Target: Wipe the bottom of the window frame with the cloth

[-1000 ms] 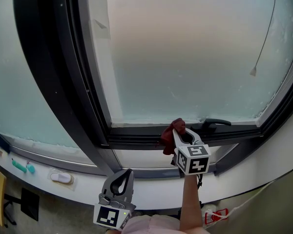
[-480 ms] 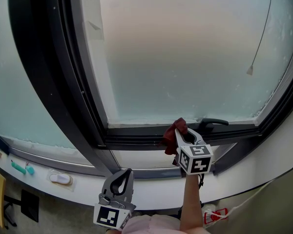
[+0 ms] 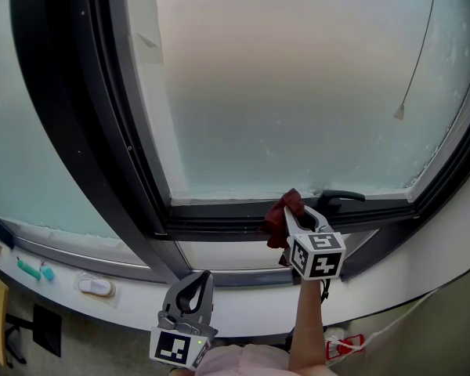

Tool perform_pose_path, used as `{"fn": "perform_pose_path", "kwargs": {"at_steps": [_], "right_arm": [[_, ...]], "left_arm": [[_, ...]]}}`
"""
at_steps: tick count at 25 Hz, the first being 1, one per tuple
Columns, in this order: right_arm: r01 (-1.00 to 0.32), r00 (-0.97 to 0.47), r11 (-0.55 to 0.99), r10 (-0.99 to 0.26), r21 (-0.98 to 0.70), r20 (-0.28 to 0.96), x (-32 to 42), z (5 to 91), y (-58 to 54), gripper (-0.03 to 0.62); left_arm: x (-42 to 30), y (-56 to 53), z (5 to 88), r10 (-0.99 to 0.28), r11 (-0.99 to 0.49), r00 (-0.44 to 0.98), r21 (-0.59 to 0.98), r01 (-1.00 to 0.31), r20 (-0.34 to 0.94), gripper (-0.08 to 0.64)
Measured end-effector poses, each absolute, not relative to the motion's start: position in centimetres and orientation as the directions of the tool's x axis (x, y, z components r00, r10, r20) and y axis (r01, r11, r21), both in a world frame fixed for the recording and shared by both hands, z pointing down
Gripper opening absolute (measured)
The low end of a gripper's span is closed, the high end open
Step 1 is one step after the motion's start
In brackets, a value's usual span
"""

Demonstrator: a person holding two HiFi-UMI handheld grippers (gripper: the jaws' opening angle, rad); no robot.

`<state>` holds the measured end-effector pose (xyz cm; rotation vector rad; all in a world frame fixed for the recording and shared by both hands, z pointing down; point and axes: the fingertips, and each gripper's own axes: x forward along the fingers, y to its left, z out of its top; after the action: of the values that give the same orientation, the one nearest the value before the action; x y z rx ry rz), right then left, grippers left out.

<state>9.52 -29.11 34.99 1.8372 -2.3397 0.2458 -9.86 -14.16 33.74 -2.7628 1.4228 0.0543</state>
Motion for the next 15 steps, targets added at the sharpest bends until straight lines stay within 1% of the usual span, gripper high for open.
{"fn": "perform_pose_path", "kwargs": {"at_steps": [8,15], "right_arm": [[-0.977,-0.213,0.210,-0.953,-0.036,0.216,10.6,35.0,-28.9,0.077],[-0.982,-0.176,0.185,-0.966,0.029,0.191,10.4,34.8,-28.8,0.077]], "left_arm": [[-10.1,-14.1,33.6,-0.815,-0.578,0.578,-0.012,-0.816,-0.048,-0.006],[-11.4,-13.7,33.4,-0.826,-0.561,0.561,-0.011,-0.828,-0.057,-0.006]]}}
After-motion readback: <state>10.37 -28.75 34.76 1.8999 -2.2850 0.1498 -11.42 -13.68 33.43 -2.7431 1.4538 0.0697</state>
